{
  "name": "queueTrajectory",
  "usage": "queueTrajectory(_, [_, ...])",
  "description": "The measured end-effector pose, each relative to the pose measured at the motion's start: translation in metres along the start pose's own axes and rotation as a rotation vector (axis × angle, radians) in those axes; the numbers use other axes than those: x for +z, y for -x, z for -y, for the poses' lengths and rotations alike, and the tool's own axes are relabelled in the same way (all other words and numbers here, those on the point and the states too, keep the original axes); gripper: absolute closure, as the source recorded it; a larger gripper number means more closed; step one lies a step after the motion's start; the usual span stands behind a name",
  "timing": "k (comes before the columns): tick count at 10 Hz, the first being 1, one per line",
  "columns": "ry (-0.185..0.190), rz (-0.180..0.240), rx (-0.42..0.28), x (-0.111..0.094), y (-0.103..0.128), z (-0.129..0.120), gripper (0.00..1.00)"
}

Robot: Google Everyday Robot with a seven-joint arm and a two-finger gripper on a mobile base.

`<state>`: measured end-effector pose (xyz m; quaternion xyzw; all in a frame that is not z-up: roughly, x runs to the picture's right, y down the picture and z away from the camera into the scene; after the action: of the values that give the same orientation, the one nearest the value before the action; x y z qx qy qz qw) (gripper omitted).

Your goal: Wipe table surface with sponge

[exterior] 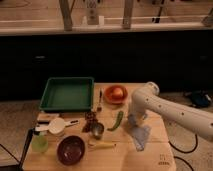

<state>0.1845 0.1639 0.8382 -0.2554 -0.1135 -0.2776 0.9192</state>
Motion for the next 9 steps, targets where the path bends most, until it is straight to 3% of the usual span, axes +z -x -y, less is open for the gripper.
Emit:
queueTrajectory(4, [-0.017, -0.003, -0.055, 0.0, -0.02, 0.023, 0.98])
queueTrajectory(7, [-0.025, 0.022, -0.148, 0.002, -0.001, 0.039, 0.98])
queueTrajectory(9, [-0.011, 0.047, -0.222, 0.004, 0.021, 0.034, 0.98])
